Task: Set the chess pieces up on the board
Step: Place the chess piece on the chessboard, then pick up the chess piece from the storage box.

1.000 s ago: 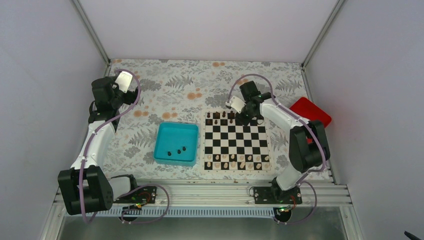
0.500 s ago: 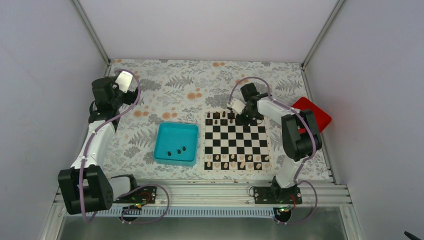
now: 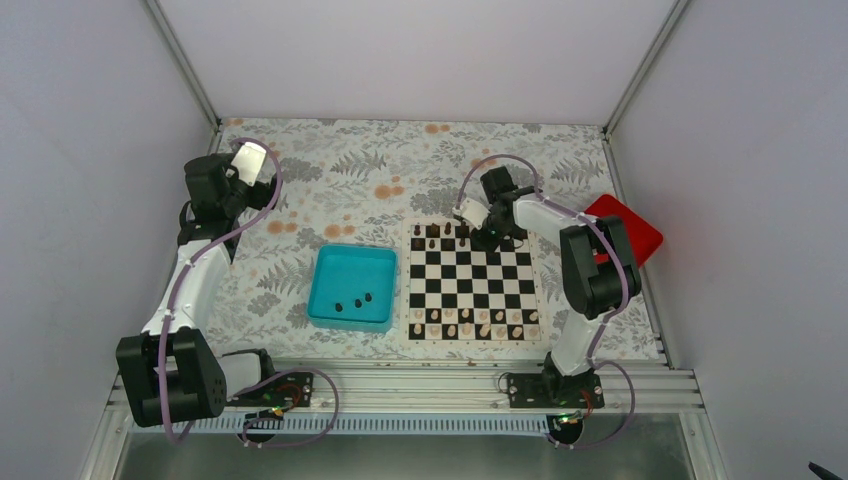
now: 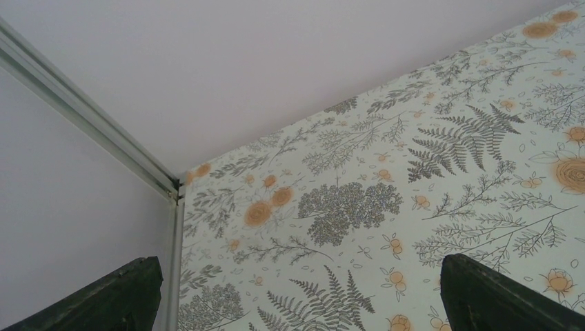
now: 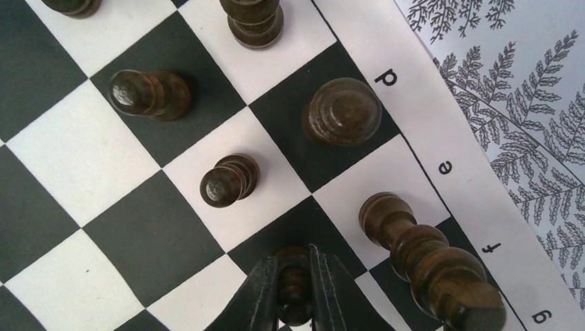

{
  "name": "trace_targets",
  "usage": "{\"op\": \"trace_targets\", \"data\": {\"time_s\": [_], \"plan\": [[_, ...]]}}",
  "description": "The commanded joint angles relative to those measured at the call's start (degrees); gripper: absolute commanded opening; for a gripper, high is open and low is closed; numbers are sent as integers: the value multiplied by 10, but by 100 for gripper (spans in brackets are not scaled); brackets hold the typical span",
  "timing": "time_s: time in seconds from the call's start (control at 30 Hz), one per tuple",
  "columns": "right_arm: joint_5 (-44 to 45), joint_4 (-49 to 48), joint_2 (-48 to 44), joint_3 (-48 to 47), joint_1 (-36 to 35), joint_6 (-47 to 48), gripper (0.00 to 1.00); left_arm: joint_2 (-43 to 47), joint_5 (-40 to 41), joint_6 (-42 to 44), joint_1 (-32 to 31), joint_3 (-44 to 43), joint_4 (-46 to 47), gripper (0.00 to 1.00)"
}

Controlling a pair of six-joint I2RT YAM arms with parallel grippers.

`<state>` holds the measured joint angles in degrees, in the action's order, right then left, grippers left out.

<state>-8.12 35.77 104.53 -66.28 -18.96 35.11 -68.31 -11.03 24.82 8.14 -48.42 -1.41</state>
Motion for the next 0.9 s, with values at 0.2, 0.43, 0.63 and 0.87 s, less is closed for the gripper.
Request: {"op": "trace_targets", "data": {"time_s": [0.2, 0.43, 0.63, 0.87], "plan": [[-4, 8, -9, -14, 7, 8, 22, 0, -2, 0, 3, -8, 6, 100], [-23, 74, -42, -72, 5, 0, 28, 5, -4, 0, 2, -7, 5, 100], [-61, 153, -84, -146, -91, -21, 38, 5, -8, 0, 3, -7, 4, 100], [-29, 181, -43, -218, -282, -47, 50, 5, -8, -1, 3, -11, 1, 100]]}}
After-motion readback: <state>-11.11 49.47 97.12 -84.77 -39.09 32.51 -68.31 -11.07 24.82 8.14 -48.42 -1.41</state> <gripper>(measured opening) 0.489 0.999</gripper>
